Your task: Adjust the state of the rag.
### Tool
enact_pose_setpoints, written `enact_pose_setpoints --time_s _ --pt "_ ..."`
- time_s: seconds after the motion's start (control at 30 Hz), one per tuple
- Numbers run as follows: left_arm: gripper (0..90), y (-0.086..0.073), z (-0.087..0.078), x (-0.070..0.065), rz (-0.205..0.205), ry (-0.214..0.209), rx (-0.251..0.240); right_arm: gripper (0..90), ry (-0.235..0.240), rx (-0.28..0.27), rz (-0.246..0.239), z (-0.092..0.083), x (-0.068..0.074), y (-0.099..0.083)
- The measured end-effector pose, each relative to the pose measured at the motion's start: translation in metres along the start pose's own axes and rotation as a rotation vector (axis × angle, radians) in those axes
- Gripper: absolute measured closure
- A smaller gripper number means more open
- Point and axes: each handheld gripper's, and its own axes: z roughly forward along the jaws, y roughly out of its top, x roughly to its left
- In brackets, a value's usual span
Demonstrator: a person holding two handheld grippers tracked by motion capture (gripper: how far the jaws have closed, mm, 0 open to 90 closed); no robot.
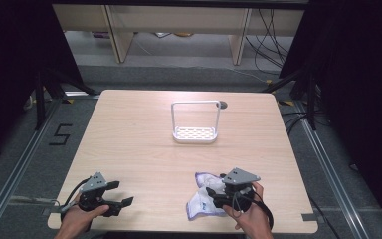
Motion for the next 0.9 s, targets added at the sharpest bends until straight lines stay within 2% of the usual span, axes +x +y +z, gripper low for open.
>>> enact_pose_setpoints --time_s 0.07,0.1,0.13,0.27,0.33,0.37,0.4,0.47,0.63,0.67,0.7,0.77,0.87,0.9 --pt "15.9 0.000 0.000 0.000 0.001 0.000 0.002 35.0 0.014 0.001 -0.025 0.008 -0.001 0.004" --pt "15.9 0.000 0.000 0.000 0.002 0.000 0.000 35.4 0.029 0.022 0.001 0.010 0.001 0.005" --pt "15.9 0.000 -0.001 0.000 0.002 0.002 0.003 35.6 0.026 0.020 -0.022 0.014 0.000 0.006" --pt "15.9 0.000 0.000 0.000 0.004 -0.002 0.001 36.1 0.034 0.047 -0.040 0.026 0.000 0.010" --pt "15.9 0.000 0.000 0.000 0.002 -0.001 0.004 36.4 0.040 0.072 -0.022 0.030 0.001 0.010" --pt "15.9 0.000 0.000 0.000 0.002 0.000 0.008 36.3 0.046 0.073 -0.034 0.033 0.000 0.011" --pt "16.0 0.000 0.000 -0.001 0.003 0.001 0.006 36.3 0.047 0.101 -0.011 0.034 0.002 0.011" --pt "16.2 0.000 0.000 0.000 0.006 0.002 0.001 35.8 0.054 0.109 -0.031 0.038 0.000 0.011" --pt "16.3 0.000 0.000 0.000 0.005 0.004 -0.006 35.2 0.057 0.163 -0.034 0.050 -0.002 0.007" --pt "16.3 0.000 0.000 0.000 0.006 0.003 -0.007 37.7 0.052 0.164 -0.038 0.052 -0.002 0.005" --pt "16.3 0.000 0.000 0.000 0.006 0.004 -0.005 41.9 0.057 0.187 -0.057 0.052 -0.002 0.005" --pt "16.7 0.001 0.000 0.000 0.007 0.007 -0.003 55.9 0.030 0.191 -0.108 0.053 -0.001 0.003" --pt "16.9 0.001 -0.001 0.000 0.009 0.005 -0.004 72.0 0.041 0.202 -0.154 0.049 -0.002 0.005" --pt "17.0 0.001 0.000 0.001 0.011 0.006 -0.013 75.3 0.043 0.184 -0.168 0.048 -0.003 0.007"
